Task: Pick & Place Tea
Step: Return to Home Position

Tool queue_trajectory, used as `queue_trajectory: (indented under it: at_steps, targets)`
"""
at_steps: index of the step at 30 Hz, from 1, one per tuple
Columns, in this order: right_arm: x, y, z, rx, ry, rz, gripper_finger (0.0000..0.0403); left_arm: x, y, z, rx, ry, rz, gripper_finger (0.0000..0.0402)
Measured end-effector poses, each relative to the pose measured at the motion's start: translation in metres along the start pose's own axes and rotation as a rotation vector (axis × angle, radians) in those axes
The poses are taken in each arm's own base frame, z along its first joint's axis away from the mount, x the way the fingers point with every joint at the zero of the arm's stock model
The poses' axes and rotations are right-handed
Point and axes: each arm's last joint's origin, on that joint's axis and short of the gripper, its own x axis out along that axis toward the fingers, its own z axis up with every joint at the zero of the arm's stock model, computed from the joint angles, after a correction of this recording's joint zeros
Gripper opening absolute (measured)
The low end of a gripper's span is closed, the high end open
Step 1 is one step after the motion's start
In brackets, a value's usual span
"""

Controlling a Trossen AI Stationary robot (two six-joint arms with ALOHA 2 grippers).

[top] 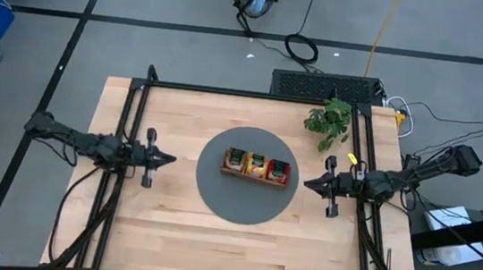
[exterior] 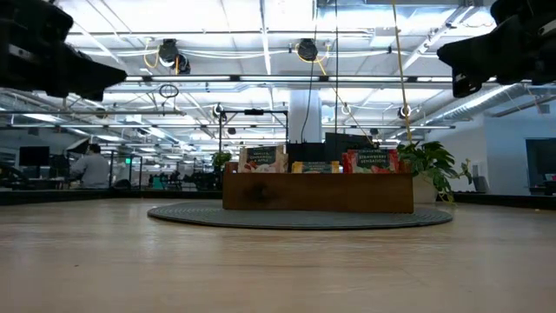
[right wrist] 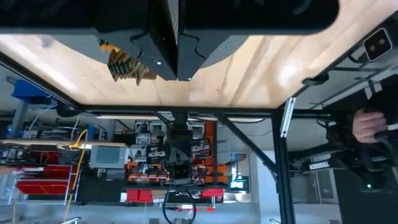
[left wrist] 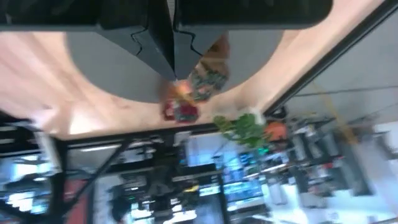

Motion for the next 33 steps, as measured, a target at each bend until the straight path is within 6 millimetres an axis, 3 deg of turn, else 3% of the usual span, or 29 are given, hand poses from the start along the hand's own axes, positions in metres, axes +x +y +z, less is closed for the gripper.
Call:
queue_trajectory:
  at_steps: [5,25,33]
  targets:
    - [0.0,-0.0001,-0.0006,-0.004,0.005,0.001,0.0,-0.0021,-0.0059,0.0009,0.051,-0.019,-0.096,0.0001]
    - [-0.0002,-0.0001,-0.0089,0.002,0.088,-0.001,0.0,0.0026,-0.0073,-0.0071,-0.042,0.092,0.007,0.0021]
    - [-0.0003,-0.0001,-0.009,0.002,0.088,-0.001,0.0,0.0026,-0.0073,-0.0071,-0.084,0.092,0.009,0.0006]
